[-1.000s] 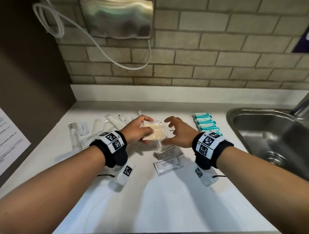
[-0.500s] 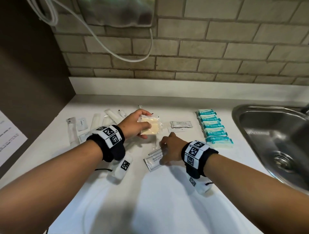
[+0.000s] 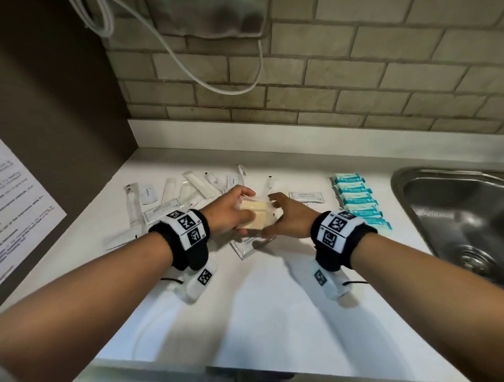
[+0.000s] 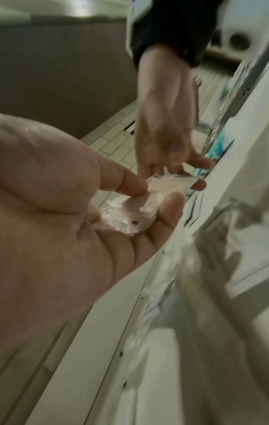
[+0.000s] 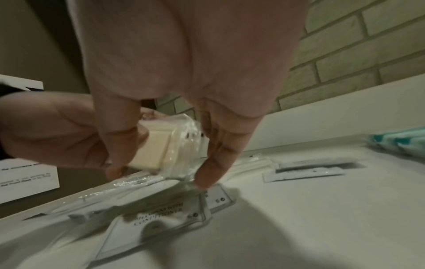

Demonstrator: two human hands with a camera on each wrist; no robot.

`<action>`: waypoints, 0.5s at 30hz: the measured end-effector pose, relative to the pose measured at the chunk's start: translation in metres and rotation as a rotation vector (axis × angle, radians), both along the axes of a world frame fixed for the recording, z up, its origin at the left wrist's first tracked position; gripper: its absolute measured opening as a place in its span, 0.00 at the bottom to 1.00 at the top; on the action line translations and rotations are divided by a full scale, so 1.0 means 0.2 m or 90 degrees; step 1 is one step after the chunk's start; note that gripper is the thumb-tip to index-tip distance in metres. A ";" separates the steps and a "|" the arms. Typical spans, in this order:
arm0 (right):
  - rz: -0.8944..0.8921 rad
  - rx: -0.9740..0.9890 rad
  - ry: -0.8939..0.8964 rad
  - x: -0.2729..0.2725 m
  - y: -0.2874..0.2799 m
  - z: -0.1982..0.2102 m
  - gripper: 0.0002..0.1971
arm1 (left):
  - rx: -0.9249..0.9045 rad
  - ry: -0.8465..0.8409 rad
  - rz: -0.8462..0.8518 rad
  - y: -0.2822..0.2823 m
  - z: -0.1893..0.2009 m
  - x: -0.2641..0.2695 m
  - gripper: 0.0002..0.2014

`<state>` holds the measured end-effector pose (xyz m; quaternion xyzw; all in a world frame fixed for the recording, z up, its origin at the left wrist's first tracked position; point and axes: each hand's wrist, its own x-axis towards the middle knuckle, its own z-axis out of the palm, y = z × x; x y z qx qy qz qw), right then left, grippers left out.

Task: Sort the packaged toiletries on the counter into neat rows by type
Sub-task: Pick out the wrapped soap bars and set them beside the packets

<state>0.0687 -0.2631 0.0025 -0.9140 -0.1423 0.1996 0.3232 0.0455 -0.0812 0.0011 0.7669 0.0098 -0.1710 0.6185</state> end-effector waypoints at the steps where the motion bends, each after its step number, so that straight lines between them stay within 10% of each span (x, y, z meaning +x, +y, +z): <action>1: 0.005 0.018 0.006 -0.01 -0.02 0.01 0.47 | 0.001 0.010 -0.032 -0.03 -0.01 -0.03 0.19; 9: 0.120 -0.272 -0.085 -0.16 -0.14 0.00 0.16 | 0.422 -0.172 -0.323 -0.19 -0.12 -0.10 0.23; 15: 0.162 -0.397 -0.193 -0.25 -0.15 -0.07 0.19 | 0.650 -0.223 -0.368 -0.27 -0.14 -0.15 0.16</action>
